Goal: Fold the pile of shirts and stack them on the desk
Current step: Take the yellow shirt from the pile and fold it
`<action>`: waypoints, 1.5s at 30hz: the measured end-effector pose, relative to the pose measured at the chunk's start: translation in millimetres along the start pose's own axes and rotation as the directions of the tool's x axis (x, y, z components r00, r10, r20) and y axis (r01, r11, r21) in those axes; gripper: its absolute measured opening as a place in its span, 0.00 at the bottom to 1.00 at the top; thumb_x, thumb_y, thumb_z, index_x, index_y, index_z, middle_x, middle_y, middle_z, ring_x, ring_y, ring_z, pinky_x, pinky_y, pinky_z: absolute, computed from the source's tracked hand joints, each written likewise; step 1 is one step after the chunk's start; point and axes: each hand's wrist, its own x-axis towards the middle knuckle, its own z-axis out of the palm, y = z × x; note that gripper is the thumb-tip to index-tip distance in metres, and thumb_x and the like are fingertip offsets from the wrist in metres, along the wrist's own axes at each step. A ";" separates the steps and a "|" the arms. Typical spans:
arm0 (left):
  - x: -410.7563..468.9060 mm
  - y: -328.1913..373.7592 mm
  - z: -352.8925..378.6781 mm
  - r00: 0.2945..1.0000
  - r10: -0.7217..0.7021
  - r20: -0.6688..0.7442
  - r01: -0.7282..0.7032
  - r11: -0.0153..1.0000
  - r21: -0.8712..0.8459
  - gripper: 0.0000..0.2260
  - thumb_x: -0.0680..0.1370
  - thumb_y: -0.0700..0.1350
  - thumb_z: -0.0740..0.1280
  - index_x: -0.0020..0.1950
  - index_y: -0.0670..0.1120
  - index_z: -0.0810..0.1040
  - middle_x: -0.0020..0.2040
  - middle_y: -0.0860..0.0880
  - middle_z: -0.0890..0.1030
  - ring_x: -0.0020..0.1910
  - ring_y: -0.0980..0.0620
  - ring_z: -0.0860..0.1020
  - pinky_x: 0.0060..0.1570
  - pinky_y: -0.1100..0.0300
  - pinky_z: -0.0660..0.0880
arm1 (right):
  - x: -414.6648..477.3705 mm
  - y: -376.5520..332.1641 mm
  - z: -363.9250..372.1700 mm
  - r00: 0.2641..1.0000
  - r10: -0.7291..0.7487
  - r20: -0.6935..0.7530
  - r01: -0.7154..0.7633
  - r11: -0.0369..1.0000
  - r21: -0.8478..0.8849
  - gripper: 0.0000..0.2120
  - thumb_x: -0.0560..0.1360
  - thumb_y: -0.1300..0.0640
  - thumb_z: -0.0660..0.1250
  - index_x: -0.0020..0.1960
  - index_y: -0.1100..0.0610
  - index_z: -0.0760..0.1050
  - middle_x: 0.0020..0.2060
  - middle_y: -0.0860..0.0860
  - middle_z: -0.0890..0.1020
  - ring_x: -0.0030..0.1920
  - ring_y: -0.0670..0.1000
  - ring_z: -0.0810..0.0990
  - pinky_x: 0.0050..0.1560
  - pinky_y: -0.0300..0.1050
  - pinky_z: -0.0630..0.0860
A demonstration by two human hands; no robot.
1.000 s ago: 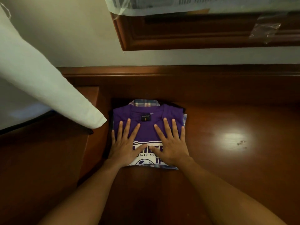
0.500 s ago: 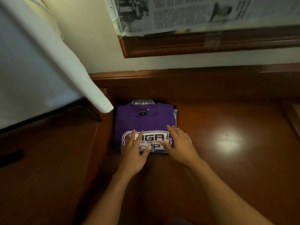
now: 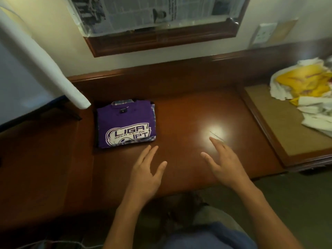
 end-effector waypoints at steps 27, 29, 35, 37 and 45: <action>74.0 384.0 361.3 0.823 0.468 0.322 -0.557 0.775 0.297 0.30 0.82 0.60 0.59 0.82 0.58 0.54 0.83 0.51 0.52 0.81 0.52 0.50 0.80 0.44 0.47 | -35.4 405.1 -296.9 0.968 0.104 -0.227 -0.171 0.939 -0.299 0.37 0.80 0.32 0.48 0.83 0.50 0.48 0.82 0.51 0.54 0.81 0.52 0.49 0.80 0.56 0.51; 107.0 402.9 376.3 0.818 0.478 0.319 -0.569 0.752 0.332 0.30 0.82 0.61 0.59 0.82 0.57 0.55 0.83 0.50 0.53 0.81 0.51 0.50 0.79 0.44 0.48 | -8.7 428.9 -316.7 0.971 0.095 -0.221 -0.165 0.931 -0.325 0.37 0.80 0.33 0.48 0.83 0.50 0.48 0.82 0.51 0.54 0.81 0.53 0.49 0.80 0.56 0.50; 219.5 459.9 430.4 0.798 0.507 0.325 -0.602 0.686 0.409 0.30 0.82 0.60 0.61 0.82 0.54 0.57 0.82 0.46 0.56 0.81 0.46 0.54 0.78 0.39 0.53 | 79.4 490.6 -366.7 0.978 0.085 -0.189 -0.150 0.918 -0.368 0.39 0.78 0.31 0.43 0.83 0.50 0.46 0.82 0.52 0.51 0.82 0.54 0.46 0.81 0.56 0.47; 250.6 479.4 449.0 0.796 0.495 0.347 -0.604 0.679 0.417 0.30 0.82 0.59 0.61 0.82 0.54 0.57 0.82 0.46 0.56 0.81 0.46 0.54 0.77 0.38 0.54 | 103.2 507.4 -382.3 0.980 0.096 -0.174 -0.155 0.918 -0.365 0.37 0.80 0.32 0.46 0.83 0.50 0.46 0.82 0.52 0.51 0.82 0.54 0.46 0.81 0.55 0.48; 360.1 544.5 509.2 0.829 0.425 0.363 -0.556 0.700 0.449 0.29 0.81 0.60 0.61 0.80 0.53 0.60 0.81 0.44 0.59 0.79 0.42 0.60 0.75 0.37 0.58 | 206.0 570.5 -432.1 0.988 0.085 -0.128 -0.126 0.926 -0.356 0.39 0.77 0.31 0.41 0.83 0.50 0.48 0.82 0.51 0.54 0.81 0.54 0.49 0.79 0.54 0.48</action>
